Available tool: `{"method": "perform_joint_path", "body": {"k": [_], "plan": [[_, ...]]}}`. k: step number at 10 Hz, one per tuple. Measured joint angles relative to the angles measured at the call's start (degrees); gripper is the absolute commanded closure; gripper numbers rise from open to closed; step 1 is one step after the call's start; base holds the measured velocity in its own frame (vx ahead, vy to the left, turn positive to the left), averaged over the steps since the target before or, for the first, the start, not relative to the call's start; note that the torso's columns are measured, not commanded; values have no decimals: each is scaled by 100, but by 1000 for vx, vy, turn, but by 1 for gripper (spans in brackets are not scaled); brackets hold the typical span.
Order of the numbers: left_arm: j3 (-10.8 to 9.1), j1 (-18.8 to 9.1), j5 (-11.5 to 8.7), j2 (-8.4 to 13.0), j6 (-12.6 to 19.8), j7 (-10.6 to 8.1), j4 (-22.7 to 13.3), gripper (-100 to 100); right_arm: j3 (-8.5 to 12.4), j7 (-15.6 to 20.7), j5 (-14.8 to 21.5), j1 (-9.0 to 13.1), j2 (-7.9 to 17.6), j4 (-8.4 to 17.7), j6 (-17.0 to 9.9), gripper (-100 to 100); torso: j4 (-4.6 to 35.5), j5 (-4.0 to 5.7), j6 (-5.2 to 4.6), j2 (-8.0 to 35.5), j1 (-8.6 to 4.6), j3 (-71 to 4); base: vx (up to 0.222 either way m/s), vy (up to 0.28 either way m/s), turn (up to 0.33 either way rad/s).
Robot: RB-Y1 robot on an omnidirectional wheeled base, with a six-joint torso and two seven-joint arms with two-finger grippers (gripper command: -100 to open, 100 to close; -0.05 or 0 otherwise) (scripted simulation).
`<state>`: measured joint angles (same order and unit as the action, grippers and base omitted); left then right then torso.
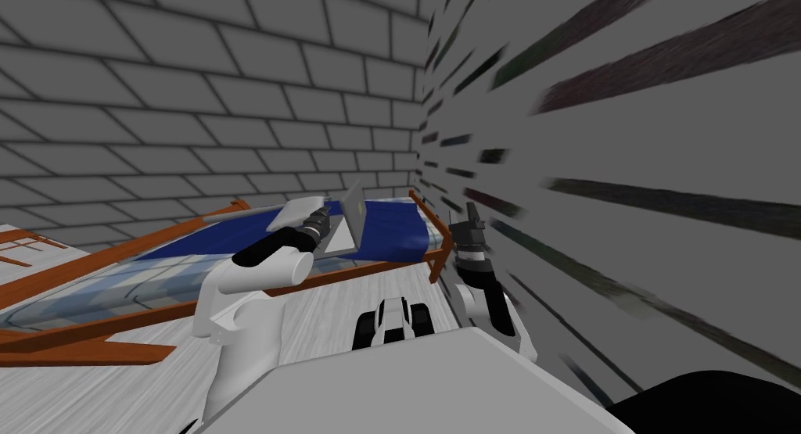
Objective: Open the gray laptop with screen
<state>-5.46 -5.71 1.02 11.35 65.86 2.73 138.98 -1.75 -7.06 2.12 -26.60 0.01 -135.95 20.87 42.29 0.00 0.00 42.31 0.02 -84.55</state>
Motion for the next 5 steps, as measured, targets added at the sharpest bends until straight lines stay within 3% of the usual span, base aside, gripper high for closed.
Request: {"method": "perform_joint_path", "body": {"k": [5], "plan": [[-91, -219, -3, 84, 703, 94, 188, -100, 0, 0, 0, 0, 0, 0, 0, 0, -1, 0, 0, -3, -1, -2, 36, -48, -18]]}}
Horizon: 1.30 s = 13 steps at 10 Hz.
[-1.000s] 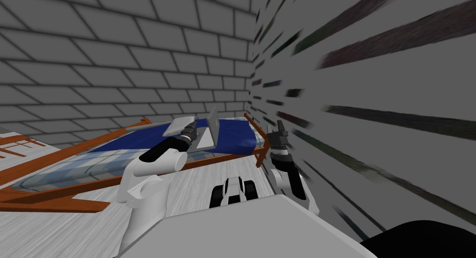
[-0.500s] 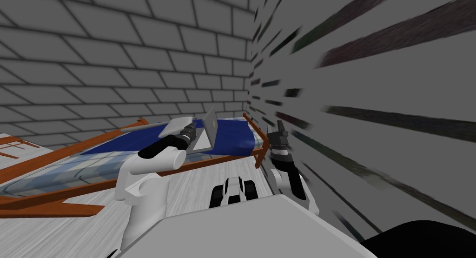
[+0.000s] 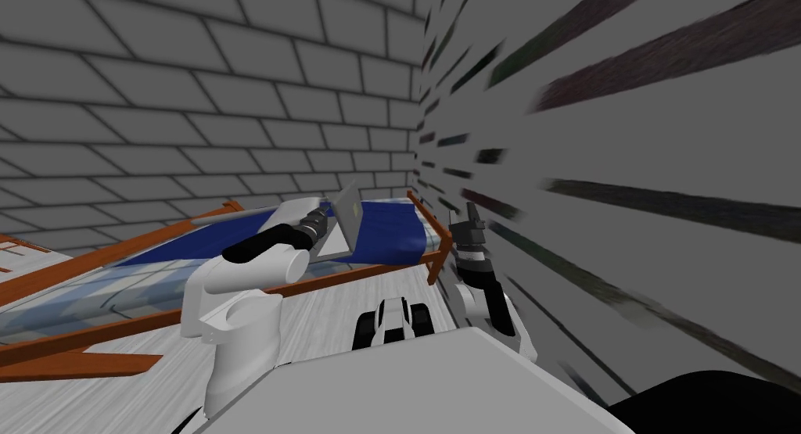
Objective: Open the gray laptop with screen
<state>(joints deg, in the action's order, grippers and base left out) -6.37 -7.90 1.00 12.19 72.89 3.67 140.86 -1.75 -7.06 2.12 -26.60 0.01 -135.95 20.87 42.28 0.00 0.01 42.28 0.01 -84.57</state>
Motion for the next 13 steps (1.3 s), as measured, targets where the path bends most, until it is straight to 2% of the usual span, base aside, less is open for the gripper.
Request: {"method": "perform_joint_path", "body": {"k": [5, 8, 9, 10, 11, 13], "plan": [[-97, -240, -1, 134, 697, 101, 467, -100, 0, 0, 0, 0, 0, 0, 0, 0, 4, 4, -4, 5, -9, 3, 37, -43, -27], [-115, -317, 7, 190, 904, 133, 841, -100, 0, 0, 0, 0, 0, 0, 0, 0, 2, -1, -1, 5, 3, 4, 15, -15, -10], [-114, -320, 9, 191, 921, 134, 855, -100, 0, 0, 0, 0, 0, 0, 0, 0, 1, -3, 0, 4, 6, 3, 0, 0, 0], [-114, -320, 8, 191, 919, 134, 853, 100, 0, 0, 0, 0, 0, 0, 0, 0, 1, -2, 0, 3, 4, 2, 0, 0, 0], [-114, -320, 8, 191, 919, 134, 853, 100, 0, 0, 0, 0, 0, 0, 0, 0, 1, -1, -1, 1, 1, 1, -47, 66, 60], [-140, -315, -50, 3, 657, -33, 630, 100, 1, 0, 0, 1, 1, 1, 0, 0, 5, -8, 0, 15, 23, 10, -58, 118, 20]]}}
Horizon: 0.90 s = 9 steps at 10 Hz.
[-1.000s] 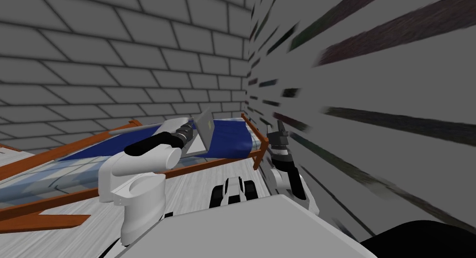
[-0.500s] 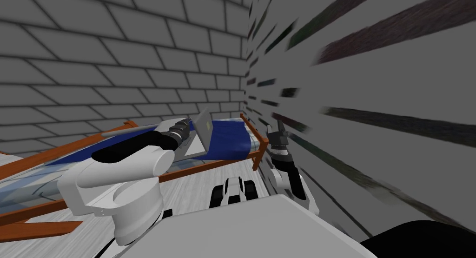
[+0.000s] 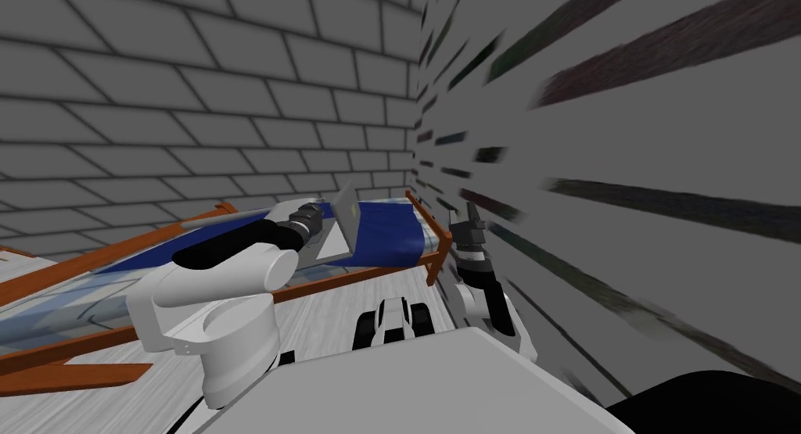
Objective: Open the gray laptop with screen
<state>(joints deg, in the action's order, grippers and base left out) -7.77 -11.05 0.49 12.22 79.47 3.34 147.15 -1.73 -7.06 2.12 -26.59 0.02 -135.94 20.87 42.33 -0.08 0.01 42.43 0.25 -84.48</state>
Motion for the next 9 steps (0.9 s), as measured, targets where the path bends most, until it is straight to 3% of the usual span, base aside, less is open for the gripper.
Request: {"method": "perform_joint_path", "body": {"k": [8, 9], "plan": [[-210, -57, -347, -776, -1128, -752, -959, 100, 0, 0, 0, 0, 0, 0, 0, 0, -6, 8, -1, -18, -28, -11, -49, 122, 33], [-214, -57, -352, -785, -1163, -775, -975, -100, -1, 0, 0, -1, -1, 0, 0, 0, -6, 15, -2, -22, -52, -14, 12, -22, -9]]}}
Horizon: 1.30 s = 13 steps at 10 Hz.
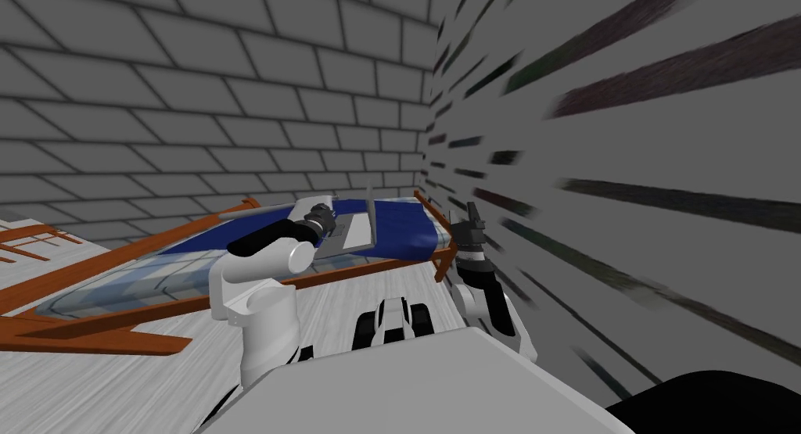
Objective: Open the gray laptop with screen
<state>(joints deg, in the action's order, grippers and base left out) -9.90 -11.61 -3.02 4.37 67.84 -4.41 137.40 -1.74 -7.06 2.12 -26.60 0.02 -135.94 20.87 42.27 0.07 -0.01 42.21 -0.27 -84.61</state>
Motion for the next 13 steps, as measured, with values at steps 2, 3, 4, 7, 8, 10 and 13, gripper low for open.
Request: {"method": "perform_joint_path", "body": {"k": [2, 3, 4, 7, 8, 10, 13], "plan": [[10, -42, 44, 203, 141, 104, -9, -100, -2, 0, 0, -1, -2, -1, 0, 0, -4, 7, -1, -11, -23, -7, 49, -137, -10], [28, -71, 86, 257, 242, 175, 2, -100, -2, 0, 0, -1, -2, -1, 0, 0, -2, 5, -1, -5, -11, -4, 48, -128, -5], [31, -103, 107, 300, 339, 233, 26, -100, -2, 0, 0, -1, -2, -1, 0, 0, 1, -5, 1, 4, 24, 2, 48, -94, -9], [35, -204, 171, 419, 666, 389, 197, -100, -1, 0, 0, 0, -1, 0, 0, 0, 3, -10, 2, 12, 36, 7, 42, -85, -7], [27, -195, 172, 468, 748, 445, 293, -100, -1, 0, 0, 0, -1, -1, 0, 0, 2, -8, 2, 8, 30, 5, 34, -69, -3], [41, -250, 223, 569, 949, 530, 420, -100, -1, 0, 0, 0, -1, -1, 0, 0, 2, -7, 1, 8, 26, 5, 29, -75, -7], [55, -325, 291, 723, 1233, 666, 426, -100, -1, 0, 0, 0, -1, -1, 0, 0, 2, -7, 1, 7, 25, 5, 27, -87, -8]]}}
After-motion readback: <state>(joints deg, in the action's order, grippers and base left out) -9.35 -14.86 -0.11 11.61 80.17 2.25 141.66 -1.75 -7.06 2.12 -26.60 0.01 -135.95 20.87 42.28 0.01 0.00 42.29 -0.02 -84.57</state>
